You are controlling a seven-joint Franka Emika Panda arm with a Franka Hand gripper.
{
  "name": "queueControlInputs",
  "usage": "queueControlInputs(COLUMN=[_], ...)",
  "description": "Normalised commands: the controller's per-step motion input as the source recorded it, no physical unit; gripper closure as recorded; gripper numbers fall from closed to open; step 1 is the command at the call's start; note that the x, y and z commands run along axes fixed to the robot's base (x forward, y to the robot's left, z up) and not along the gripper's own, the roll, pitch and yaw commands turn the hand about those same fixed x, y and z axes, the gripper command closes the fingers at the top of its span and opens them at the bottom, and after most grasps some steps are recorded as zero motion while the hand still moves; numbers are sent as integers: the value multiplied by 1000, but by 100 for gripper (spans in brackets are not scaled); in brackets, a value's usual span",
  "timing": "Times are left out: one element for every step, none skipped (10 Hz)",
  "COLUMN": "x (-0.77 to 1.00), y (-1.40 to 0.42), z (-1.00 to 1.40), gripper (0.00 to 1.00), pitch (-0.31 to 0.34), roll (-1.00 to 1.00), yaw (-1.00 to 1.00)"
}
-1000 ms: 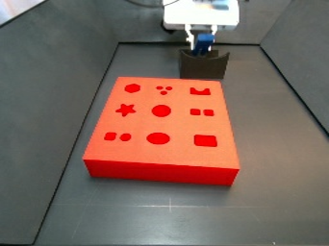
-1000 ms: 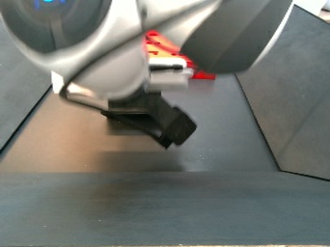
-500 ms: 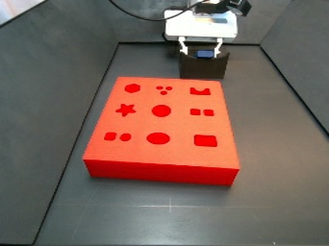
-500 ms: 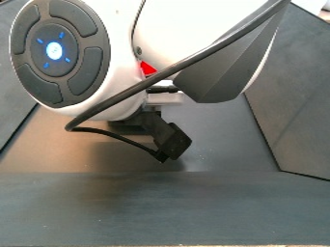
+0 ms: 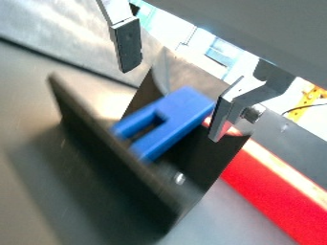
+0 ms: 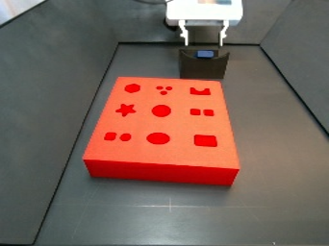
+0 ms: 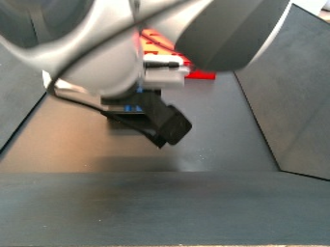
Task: Pick up the square-circle object. Move up. Place the square-circle object on the fixture. Regrasp the square-circle object. Move to above the board. Insert the square-circle object.
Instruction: Regrasp the square-circle object.
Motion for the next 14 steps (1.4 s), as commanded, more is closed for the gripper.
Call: queueControlInputs(x=[-40,-31,-28,-30,-68,-65,-88,-128,-113,-73,-57,-32,-26,-35], y=[-1,-1,-1,-1,-973,-1000,-1000,-1000,-866,-645,-526,-275,-84,-21], z=[908,680,503,325,1000,978,957,899,718,433,282,44,34,46], gripper=[0,0,0,0,0,0,0,0,0,0,0,0,0,0], pitch=[18,45,56,68,77,76,66,55,51,49,48,44,43,41], roll=[64,59,51,45,1000,1000,1000,1000,1000,1000,1000,1000,1000,1000], yaw=[28,31,26,15,29,28,27,25,25,24,24,23,24,24])
